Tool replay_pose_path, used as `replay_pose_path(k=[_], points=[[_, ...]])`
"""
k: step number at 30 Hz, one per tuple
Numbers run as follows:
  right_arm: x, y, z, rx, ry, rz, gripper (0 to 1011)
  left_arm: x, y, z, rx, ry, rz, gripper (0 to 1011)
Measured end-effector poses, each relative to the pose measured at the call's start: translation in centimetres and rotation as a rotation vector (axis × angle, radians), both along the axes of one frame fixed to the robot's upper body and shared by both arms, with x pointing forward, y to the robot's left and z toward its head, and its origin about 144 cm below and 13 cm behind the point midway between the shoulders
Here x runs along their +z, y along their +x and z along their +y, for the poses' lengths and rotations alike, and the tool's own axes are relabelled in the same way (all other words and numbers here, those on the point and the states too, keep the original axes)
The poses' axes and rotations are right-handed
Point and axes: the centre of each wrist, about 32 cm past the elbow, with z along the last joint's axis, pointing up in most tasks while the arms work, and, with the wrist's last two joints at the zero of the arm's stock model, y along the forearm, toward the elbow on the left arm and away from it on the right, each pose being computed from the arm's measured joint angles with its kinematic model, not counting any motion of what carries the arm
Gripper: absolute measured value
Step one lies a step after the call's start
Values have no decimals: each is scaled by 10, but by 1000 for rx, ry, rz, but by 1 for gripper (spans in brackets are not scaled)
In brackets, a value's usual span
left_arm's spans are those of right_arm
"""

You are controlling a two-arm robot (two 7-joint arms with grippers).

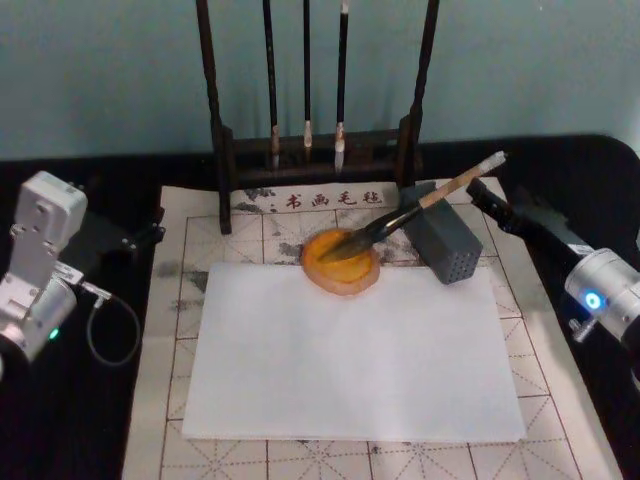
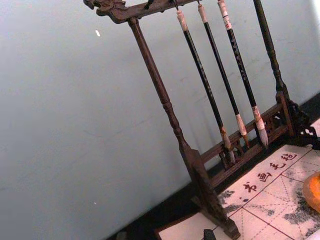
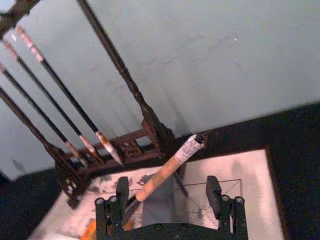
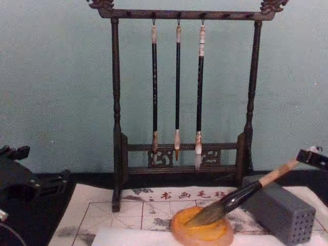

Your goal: Pick up the brush from the inkstone, write on the paper, then place the brush back to its original position.

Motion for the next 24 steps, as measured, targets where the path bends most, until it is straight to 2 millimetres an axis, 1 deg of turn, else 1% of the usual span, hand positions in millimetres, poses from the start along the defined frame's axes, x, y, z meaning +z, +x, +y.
replay_pose_path(k=[7,12,24], points=[[1,9,6,-2,139,60,1000,0,0,0,0,0,0,1001],[4,16,11,-23,206,117,1000,0,0,0,0,0,0,1001],[10,25,22,-78,278,185,1000,0,0,0,0,0,0,1001]])
